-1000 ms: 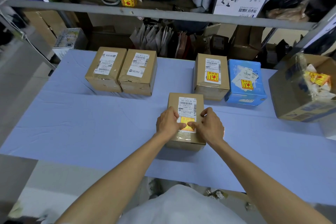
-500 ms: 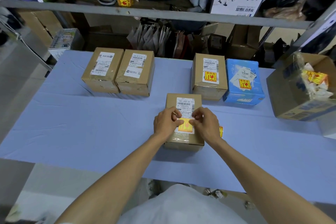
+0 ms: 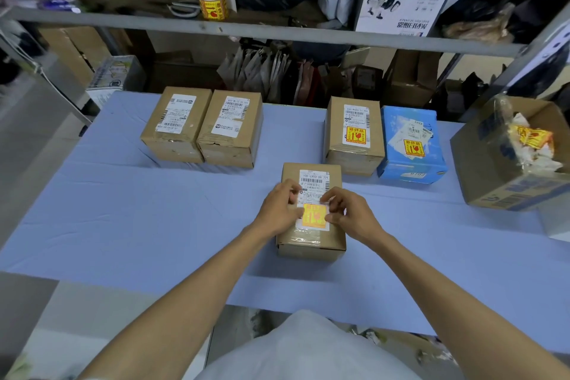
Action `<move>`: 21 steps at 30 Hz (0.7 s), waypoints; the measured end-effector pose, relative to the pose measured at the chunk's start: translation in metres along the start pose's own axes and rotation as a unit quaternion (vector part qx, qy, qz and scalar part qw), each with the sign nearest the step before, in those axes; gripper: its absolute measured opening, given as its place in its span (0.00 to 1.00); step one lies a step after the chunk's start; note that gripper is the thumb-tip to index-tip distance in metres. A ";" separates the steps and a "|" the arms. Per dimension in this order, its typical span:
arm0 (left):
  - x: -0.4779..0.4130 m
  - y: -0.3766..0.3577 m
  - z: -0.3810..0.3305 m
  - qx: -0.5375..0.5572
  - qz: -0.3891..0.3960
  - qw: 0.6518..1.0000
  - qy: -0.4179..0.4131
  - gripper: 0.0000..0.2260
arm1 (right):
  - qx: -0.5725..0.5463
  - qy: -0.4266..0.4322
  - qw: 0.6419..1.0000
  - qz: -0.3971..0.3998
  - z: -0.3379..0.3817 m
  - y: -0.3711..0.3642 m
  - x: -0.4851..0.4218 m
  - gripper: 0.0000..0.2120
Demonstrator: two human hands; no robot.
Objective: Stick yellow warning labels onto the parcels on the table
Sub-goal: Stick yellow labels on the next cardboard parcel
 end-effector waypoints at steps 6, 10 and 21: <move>-0.019 0.007 -0.028 0.038 0.056 0.997 0.032 0.17 | -0.070 -0.005 0.996 -0.055 0.021 0.009 -0.012 0.13; -0.023 0.012 -0.046 0.181 0.054 0.981 0.046 0.12 | -0.102 0.073 0.987 -0.095 0.047 0.020 -0.020 0.16; -0.035 0.031 -0.073 0.252 -0.022 0.967 -0.037 0.01 | -0.180 0.083 0.965 -0.170 0.057 0.044 -0.038 0.04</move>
Point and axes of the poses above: each hand's wrist, its own x-axis away from the middle knuckle, its own y-axis out of the back of the hand, z = x × y, the point moved 4 cm from there along -x, towards the middle knuckle, and after that the axes turned 8 degrees about y, right-handed, at the moved point
